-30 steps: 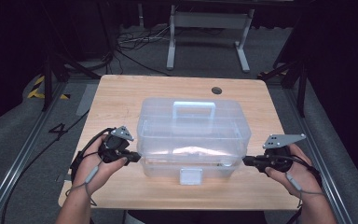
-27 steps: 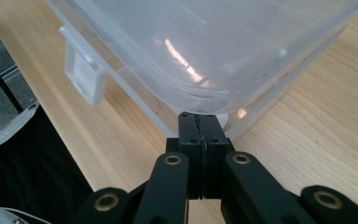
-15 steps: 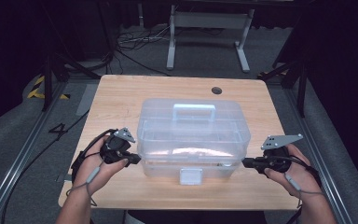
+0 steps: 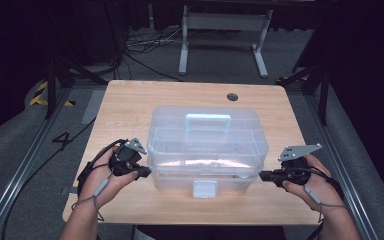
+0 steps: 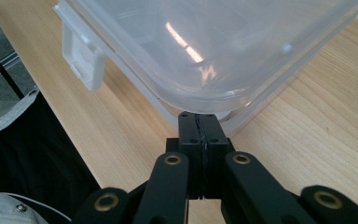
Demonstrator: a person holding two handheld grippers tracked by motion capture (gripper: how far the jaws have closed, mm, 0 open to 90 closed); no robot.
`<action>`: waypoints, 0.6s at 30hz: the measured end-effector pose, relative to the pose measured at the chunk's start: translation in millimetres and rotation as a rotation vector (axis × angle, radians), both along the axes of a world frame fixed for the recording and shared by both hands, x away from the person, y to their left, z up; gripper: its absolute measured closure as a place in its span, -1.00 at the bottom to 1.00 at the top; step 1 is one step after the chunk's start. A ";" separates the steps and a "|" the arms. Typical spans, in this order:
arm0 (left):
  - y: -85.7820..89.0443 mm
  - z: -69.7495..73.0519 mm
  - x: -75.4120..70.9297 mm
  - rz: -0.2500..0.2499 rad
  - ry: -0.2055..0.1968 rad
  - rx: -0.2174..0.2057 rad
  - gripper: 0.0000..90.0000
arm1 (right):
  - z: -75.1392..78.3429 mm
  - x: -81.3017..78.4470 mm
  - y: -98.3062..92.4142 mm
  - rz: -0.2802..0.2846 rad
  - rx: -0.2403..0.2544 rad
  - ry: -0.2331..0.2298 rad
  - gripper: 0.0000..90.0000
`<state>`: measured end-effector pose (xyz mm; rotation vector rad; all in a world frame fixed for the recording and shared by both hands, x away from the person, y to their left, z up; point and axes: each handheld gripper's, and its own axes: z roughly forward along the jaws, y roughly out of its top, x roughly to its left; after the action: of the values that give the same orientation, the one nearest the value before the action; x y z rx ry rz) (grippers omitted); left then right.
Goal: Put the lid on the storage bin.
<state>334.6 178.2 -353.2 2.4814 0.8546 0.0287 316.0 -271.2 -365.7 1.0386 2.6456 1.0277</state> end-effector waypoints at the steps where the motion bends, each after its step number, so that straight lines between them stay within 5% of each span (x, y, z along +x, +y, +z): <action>1: -0.2 -0.1 0.0 0.000 0.000 0.005 0.99 | -0.3 0.2 -0.1 0.002 -0.002 0.001 1.00; 18: -4.0 -5.1 0.9 -0.016 0.024 0.046 0.99 | -5.3 1.1 1.5 0.011 -0.027 0.031 1.00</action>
<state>335.4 174.2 -358.2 2.5361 0.8530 0.0135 317.1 -269.7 -371.0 1.0442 2.6846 0.9826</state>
